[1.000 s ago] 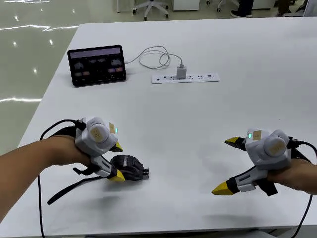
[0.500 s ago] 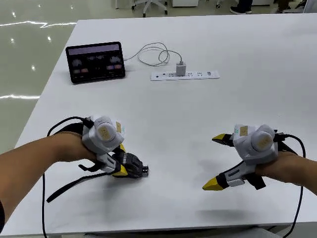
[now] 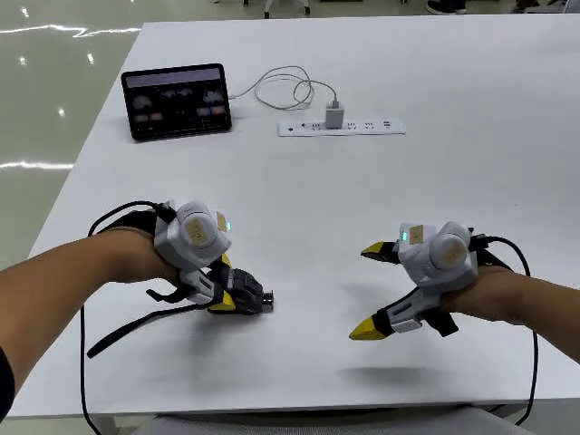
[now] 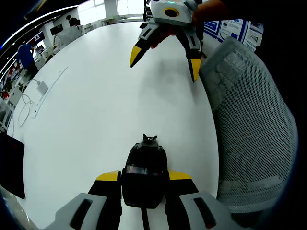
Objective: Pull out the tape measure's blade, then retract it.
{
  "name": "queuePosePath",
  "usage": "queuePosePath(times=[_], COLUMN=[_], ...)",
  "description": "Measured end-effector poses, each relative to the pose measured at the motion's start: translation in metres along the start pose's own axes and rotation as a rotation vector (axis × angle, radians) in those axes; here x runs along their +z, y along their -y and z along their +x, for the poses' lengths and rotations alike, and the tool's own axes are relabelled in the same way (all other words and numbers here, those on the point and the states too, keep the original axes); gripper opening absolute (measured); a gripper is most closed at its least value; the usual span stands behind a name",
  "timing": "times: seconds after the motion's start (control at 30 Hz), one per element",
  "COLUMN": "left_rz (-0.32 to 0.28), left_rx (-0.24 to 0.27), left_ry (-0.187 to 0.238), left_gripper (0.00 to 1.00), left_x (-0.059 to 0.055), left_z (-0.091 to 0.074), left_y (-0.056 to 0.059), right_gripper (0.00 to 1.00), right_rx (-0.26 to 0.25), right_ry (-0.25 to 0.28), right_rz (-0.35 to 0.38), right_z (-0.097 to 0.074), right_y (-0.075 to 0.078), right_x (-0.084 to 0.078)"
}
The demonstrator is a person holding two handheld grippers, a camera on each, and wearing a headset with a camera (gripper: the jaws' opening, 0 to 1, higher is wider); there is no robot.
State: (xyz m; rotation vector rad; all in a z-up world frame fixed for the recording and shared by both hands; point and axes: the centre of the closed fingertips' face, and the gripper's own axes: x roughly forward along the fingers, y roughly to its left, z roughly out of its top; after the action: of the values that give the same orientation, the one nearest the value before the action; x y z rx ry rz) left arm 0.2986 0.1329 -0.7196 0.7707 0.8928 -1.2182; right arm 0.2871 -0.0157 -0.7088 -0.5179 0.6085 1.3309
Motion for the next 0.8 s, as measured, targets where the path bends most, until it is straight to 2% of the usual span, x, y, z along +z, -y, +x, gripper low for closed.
queuePosePath(times=[0.07,0.37,0.47,0.73,0.8], left_rz=[0.012,0.002,0.001,0.000,-0.003], left_rx=[-0.002,-0.011,-0.011,-0.015,-0.020], left_ry=[-0.001,0.009,0.011,0.020,0.022], left_gripper=[0.30,0.30,0.30,0.30,0.30], left_x=[0.000,0.000,0.000,0.001,0.001], left_z=[0.000,-0.001,-0.002,-0.002,-0.002], left_y=[0.001,0.002,0.002,0.002,0.001], right_gripper=[0.77,0.64,0.62,0.49,0.47], right_rx=[0.006,0.048,0.063,0.106,0.122], right_ry=[0.012,0.041,0.049,0.039,0.038], right_rz=[-0.009,-0.058,-0.065,-0.100,-0.089], right_z=[0.006,0.032,0.043,0.069,0.075], right_y=[0.000,-0.005,-0.006,-0.013,-0.017], right_x=[0.006,0.027,0.035,0.044,0.046])
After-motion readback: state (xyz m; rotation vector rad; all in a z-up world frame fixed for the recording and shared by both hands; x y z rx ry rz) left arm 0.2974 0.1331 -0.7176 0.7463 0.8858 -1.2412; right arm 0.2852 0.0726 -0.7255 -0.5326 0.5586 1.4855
